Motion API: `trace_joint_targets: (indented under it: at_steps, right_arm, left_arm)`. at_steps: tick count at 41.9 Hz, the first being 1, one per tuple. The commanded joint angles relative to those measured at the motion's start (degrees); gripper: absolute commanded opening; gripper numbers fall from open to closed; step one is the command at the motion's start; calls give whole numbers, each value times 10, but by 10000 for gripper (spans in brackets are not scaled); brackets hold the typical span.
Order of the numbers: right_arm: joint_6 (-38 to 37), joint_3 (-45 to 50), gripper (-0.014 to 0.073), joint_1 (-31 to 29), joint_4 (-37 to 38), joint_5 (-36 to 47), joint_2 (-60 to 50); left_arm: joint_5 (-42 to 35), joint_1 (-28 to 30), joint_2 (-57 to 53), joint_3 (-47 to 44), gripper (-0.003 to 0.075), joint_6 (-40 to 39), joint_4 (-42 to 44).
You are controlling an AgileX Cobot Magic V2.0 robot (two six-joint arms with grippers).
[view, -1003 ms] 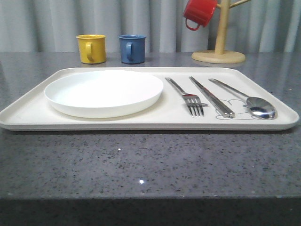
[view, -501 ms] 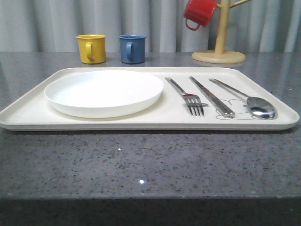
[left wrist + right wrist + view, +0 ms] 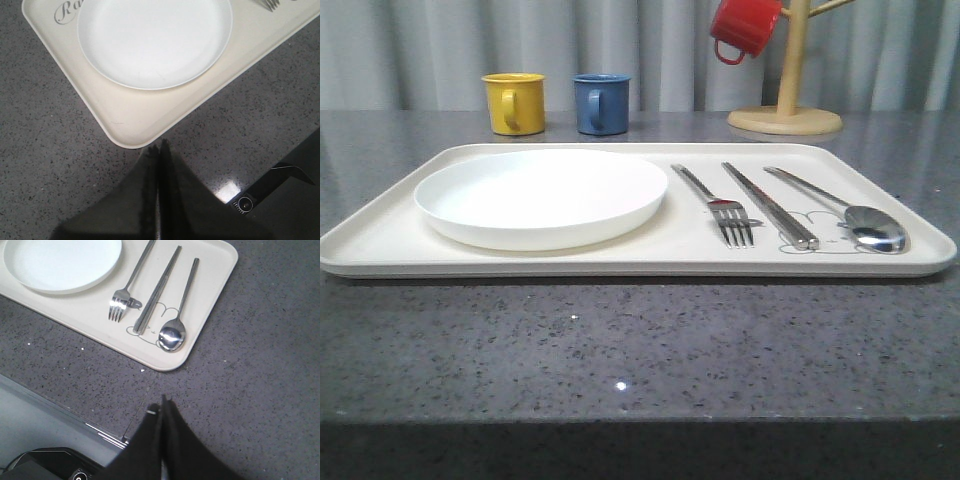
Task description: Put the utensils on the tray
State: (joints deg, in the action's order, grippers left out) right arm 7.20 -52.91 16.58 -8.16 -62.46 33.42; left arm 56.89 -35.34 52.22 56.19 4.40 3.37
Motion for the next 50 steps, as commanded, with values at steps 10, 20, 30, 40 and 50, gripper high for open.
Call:
trace_joint_targets:
  at_steps: [10,20,30,40,50]
  right_arm:
    - [0,-13,-69,0,2,35,1]
    - [0,-13,-69,0,2,34,1]
    - [0,-13,-69,0,2,34,1]
    - [0,-13,-69,0,2,34,1]
    - [0,-13,-69,0,2,34,1]
  left_arm:
    - [-32,-4,-3,14,-18,-2,1]
    - [-37,0,-15,13,-18,-2,5]
    - [-131,107,-117,-37,-18,-3,15]
    - [-326,224,-301,-216,-18,-3,-20]
    - [-528,322,-510,-473,-18,-3,-59]
